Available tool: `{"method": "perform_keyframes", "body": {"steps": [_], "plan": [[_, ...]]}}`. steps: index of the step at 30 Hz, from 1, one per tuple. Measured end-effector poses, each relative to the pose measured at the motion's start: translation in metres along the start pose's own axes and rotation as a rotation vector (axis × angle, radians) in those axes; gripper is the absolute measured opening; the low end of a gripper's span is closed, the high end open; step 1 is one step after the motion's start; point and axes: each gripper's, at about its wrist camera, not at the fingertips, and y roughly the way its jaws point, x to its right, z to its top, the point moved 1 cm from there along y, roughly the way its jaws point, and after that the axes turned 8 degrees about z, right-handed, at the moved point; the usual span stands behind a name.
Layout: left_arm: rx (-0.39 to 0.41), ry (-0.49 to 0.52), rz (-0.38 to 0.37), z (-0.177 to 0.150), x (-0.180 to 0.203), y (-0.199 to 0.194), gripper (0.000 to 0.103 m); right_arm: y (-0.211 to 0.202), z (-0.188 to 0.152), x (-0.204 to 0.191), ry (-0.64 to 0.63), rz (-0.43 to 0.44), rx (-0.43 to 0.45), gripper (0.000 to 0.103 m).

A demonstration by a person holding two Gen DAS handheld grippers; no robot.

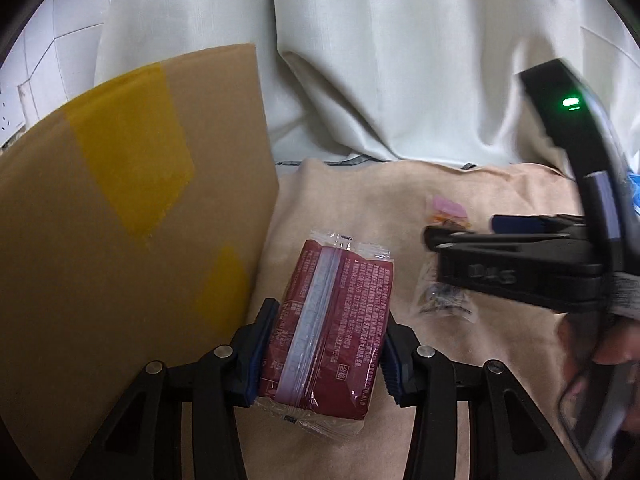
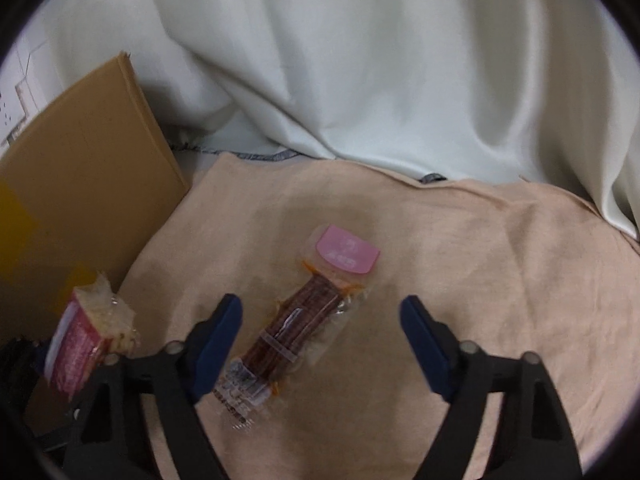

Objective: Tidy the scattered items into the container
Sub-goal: 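Hold the red packet in the left tool while the right tool grasps the sausage stick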

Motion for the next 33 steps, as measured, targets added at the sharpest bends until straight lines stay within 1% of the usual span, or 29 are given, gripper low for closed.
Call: {"method": "perform_keyframes", "body": {"steps": [6, 7, 9, 10, 11, 12, 13, 15, 17, 19, 20, 21, 22, 27, 28, 29, 30, 31, 32, 33], "plan": [[-0.011, 0.008, -0.003, -0.001, 0.0, 0.0, 0.047, 0.018, -0.002, -0.009, -0.01, -0.017, -0.039, 0.079], [-0.012, 0.008, -0.006, -0.001, -0.001, 0.0, 0.047, 0.019, -0.003, -0.011, -0.021, -0.028, -0.036, 0.079], [-0.012, 0.004, -0.007, -0.001, -0.001, 0.0, 0.047, 0.024, -0.005, -0.019, -0.08, -0.087, -0.042, 0.079], [-0.013, 0.004, -0.008, -0.001, -0.001, 0.0, 0.047, 0.024, -0.007, -0.022, -0.103, -0.1, -0.034, 0.078], [-0.018, 0.011, -0.007, -0.001, 0.0, 0.0, 0.047, 0.024, -0.008, -0.022, -0.094, -0.093, -0.034, 0.077], [-0.016, 0.01, -0.008, 0.0, 0.0, 0.0, 0.047, 0.022, -0.008, -0.02, -0.087, -0.092, -0.034, 0.068], [-0.017, 0.011, -0.009, 0.0, 0.0, 0.0, 0.047, 0.019, -0.007, -0.018, -0.087, -0.093, -0.032, 0.049], [-0.02, 0.014, -0.009, 0.0, 0.001, -0.001, 0.047, 0.011, -0.005, -0.012, -0.075, -0.068, -0.014, 0.035], [-0.021, 0.011, -0.016, 0.001, 0.001, -0.003, 0.047, 0.006, -0.005, -0.003, -0.036, -0.023, -0.022, 0.031], [-0.012, 0.009, -0.018, 0.002, 0.001, -0.005, 0.047, 0.001, -0.006, 0.004, -0.021, -0.004, -0.019, 0.025], [-0.014, 0.01, -0.019, 0.002, 0.0, -0.005, 0.047, -0.002, -0.007, 0.006, -0.024, 0.007, -0.02, 0.023], [-0.011, 0.008, -0.019, 0.003, 0.0, -0.006, 0.047, -0.006, -0.008, 0.008, -0.029, 0.01, -0.021, 0.017], [-0.006, 0.006, -0.02, 0.003, 0.0, -0.007, 0.047, -0.009, -0.008, 0.008, -0.037, 0.009, -0.022, 0.001], [0.001, 0.027, -0.022, 0.005, 0.001, -0.009, 0.047, -0.016, -0.012, 0.004, -0.089, -0.012, -0.039, 0.001], [0.003, 0.026, -0.02, 0.004, 0.001, -0.01, 0.047, -0.017, -0.015, 0.004, -0.089, -0.015, -0.036, 0.005], [0.003, 0.023, -0.019, 0.004, 0.0, -0.01, 0.047, -0.018, -0.016, 0.003, -0.083, -0.019, -0.03, 0.011], [0.002, 0.018, -0.018, 0.004, -0.001, -0.011, 0.047, -0.018, -0.018, 0.004, -0.069, -0.021, -0.024, 0.032], [0.0, 0.017, -0.018, 0.004, -0.002, -0.01, 0.047, -0.015, -0.017, 0.004, -0.056, -0.017, -0.024, 0.059], [0.002, 0.014, -0.022, 0.005, -0.002, -0.01, 0.047, -0.015, -0.016, 0.002, -0.034, 0.005, -0.009, 0.068], [0.001, 0.011, -0.022, 0.005, -0.002, -0.01, 0.047, -0.015, -0.015, 0.0, -0.022, 0.028, 0.005, 0.071]]}}
